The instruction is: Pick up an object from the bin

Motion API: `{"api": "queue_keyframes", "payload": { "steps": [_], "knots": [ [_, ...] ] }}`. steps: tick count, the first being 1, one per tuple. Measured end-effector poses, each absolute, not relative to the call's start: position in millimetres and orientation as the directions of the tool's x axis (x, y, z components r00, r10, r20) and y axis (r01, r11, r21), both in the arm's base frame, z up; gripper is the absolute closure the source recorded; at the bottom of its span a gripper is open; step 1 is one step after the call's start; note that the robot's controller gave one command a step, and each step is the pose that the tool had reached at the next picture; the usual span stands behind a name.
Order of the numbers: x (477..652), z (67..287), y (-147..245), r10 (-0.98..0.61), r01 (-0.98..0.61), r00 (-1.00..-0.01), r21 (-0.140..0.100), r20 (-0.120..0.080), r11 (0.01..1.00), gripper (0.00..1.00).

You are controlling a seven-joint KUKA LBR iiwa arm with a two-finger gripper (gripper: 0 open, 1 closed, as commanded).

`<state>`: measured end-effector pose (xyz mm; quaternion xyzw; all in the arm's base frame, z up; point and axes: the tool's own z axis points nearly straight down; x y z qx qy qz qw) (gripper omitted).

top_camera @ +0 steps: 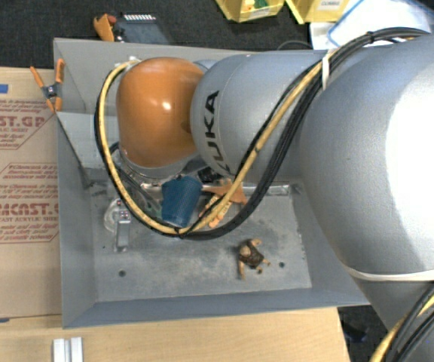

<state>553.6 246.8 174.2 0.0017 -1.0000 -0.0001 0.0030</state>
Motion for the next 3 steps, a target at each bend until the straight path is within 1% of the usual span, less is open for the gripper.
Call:
{"api": "queue_keyframes", "payload": {
  "steps": [1,2,3],
  "knots": [
    [556.0,179,245,-0.001,-0.001,-1.0,0.002,-0.001,1.0,0.0],
    [585.1,160,211,-0.439,-0.439,-0.898,0.001,-0.004,0.898,0.0],
    [590.1,125,227,-0.615,-0.616,-0.788,0.003,-0.004,0.788,0.0]
  ]
}}
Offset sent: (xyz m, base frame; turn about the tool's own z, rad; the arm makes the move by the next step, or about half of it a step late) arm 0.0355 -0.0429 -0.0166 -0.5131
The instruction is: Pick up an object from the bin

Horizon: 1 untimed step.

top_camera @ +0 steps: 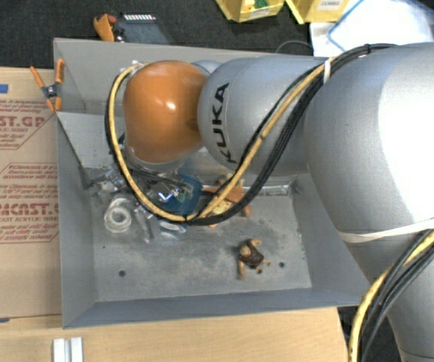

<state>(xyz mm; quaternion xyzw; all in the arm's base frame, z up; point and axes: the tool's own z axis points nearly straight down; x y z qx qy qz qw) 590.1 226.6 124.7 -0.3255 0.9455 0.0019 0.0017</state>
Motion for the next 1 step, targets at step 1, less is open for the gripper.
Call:
{"api": "queue_keyframes", "payload": {
  "steps": [1],
  "knots": [
    [590.3,124.8,214.0,-0.649,-0.649,-0.761,-0.002,-0.008,0.761,0.0]
  ]
}}
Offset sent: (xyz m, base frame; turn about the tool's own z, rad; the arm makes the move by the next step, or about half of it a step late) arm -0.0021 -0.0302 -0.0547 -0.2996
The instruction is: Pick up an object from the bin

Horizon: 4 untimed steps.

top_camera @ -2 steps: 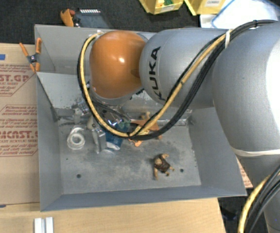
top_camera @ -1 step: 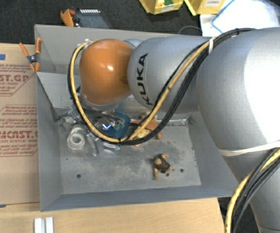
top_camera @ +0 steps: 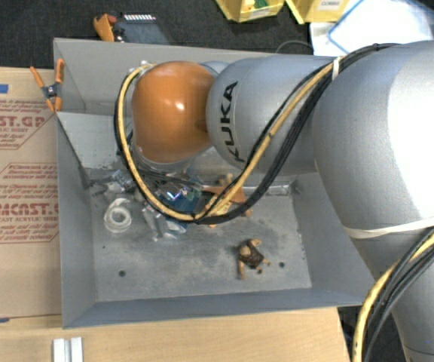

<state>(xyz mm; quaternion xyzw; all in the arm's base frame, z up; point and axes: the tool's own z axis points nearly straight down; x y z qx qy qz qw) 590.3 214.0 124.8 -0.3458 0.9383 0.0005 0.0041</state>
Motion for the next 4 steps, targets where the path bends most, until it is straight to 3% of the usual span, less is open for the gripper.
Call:
{"api": "queue_keyframes", "payload": {
  "steps": [1,2,3,4],
  "knots": [
    [589.1,70,198,-0.821,-0.821,-0.571,-0.003,-0.016,0.571,0.0],
    [596.5,76,210,-0.739,-0.739,-0.673,-0.008,-0.032,0.673,1.0],
    [596.5,76,210,-0.739,-0.739,-0.673,-0.008,-0.032,0.674,1.0],
    [594.2,93,209,-0.74,-0.74,-0.672,-0.005,-0.026,0.673,1.0]
  ]
}}
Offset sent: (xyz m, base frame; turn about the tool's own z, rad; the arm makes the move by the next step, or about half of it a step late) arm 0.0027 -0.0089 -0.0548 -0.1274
